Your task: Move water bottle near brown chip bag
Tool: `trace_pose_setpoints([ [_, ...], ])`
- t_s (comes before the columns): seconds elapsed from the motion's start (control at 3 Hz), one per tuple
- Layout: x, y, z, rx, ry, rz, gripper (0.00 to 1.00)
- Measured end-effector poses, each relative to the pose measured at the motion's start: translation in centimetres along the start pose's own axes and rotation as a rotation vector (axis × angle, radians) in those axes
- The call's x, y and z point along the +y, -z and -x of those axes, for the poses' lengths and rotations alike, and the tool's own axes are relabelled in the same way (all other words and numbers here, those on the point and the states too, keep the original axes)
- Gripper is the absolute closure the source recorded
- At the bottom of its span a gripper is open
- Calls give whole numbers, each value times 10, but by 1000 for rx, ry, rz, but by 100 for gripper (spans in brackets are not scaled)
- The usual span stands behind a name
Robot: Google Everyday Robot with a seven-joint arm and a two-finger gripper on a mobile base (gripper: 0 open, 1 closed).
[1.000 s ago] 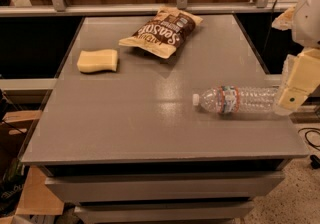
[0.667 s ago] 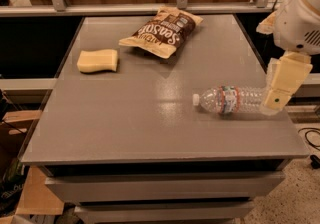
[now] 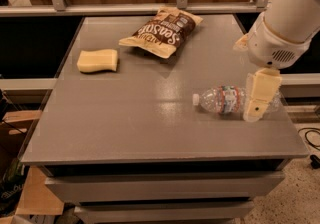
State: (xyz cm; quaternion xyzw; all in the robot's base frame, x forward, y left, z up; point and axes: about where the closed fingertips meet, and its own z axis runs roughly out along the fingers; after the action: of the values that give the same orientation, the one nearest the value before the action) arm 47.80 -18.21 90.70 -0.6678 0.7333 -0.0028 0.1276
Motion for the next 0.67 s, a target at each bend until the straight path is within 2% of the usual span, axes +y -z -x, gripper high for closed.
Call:
trace_pose_setpoints([
  [0.33, 1, -28, 0, -11, 20, 58, 17],
  [0.67, 1, -48, -2, -22, 22, 101, 41],
])
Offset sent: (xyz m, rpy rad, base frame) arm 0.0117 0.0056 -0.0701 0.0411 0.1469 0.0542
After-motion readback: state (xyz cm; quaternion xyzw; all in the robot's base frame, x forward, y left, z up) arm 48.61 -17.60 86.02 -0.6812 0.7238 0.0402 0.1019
